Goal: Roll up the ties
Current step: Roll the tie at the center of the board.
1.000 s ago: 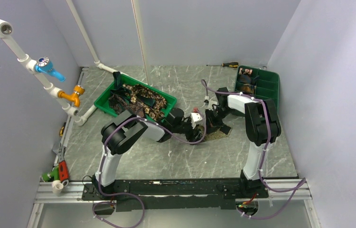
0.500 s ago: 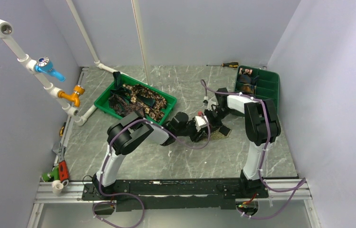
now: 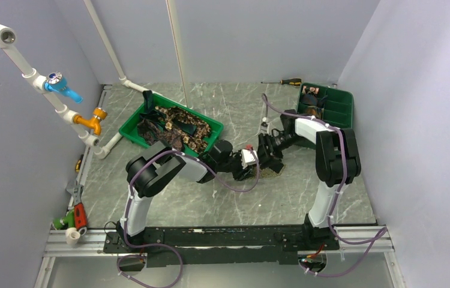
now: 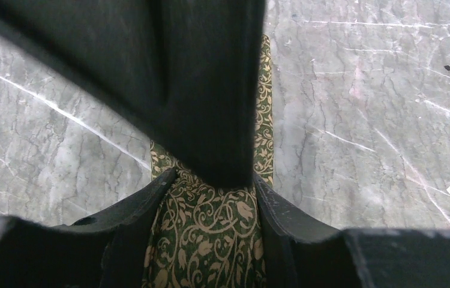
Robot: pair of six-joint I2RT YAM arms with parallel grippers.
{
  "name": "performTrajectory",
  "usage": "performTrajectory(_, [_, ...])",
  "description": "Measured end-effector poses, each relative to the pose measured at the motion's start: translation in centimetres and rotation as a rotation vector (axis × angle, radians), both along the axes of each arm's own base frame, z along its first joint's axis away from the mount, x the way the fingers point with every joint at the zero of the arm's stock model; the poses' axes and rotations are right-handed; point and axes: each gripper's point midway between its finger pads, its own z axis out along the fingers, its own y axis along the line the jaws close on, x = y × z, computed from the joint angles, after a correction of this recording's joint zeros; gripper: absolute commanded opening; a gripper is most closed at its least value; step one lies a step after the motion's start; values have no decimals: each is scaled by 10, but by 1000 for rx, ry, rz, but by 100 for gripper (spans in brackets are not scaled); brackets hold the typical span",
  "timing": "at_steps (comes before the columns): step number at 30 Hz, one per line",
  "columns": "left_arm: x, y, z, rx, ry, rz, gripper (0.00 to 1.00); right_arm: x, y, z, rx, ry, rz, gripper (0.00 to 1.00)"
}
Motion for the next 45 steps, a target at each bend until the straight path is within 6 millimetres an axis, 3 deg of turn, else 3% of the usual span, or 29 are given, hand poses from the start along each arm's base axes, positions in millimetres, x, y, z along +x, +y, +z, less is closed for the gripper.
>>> performTrajectory(6, [0, 0, 0, 8, 12, -9, 28, -9, 30, 5, 62, -5, 66, 58])
performTrajectory(8, [0, 0, 0, 9, 13, -14, 29, -7, 33, 0, 62, -7, 71, 53])
performTrajectory(10, [0, 0, 0, 11, 13, -18, 29, -4, 34, -4, 61, -3, 63, 37])
performTrajectory(12, [0, 0, 0, 13, 19, -21, 29, -2, 35, -8, 64, 4, 56, 4])
performTrajectory(13, [0, 0, 0, 14, 21, -22, 31, -3, 36, -8, 70, 12, 53, 0])
performTrajectory(20, [0, 1, 1, 18, 35, -43, 64, -2, 29, -10, 73, 38, 25, 0])
performTrajectory(24, [0, 4, 1, 18, 30, -67, 76, -1, 9, -19, 16, 72, -26, 0])
performTrajectory(28, [-4, 6, 2, 21, 27, -96, 80, 0, -12, -31, -75, 82, -60, 0])
performTrajectory(35, [-2, 2, 6, 14, 18, -108, 82, 0, -28, -46, -207, 67, -55, 0])
performTrajectory(45, [-1, -12, 13, -19, 6, -120, 86, 2, -31, -49, -292, 65, -37, 0])
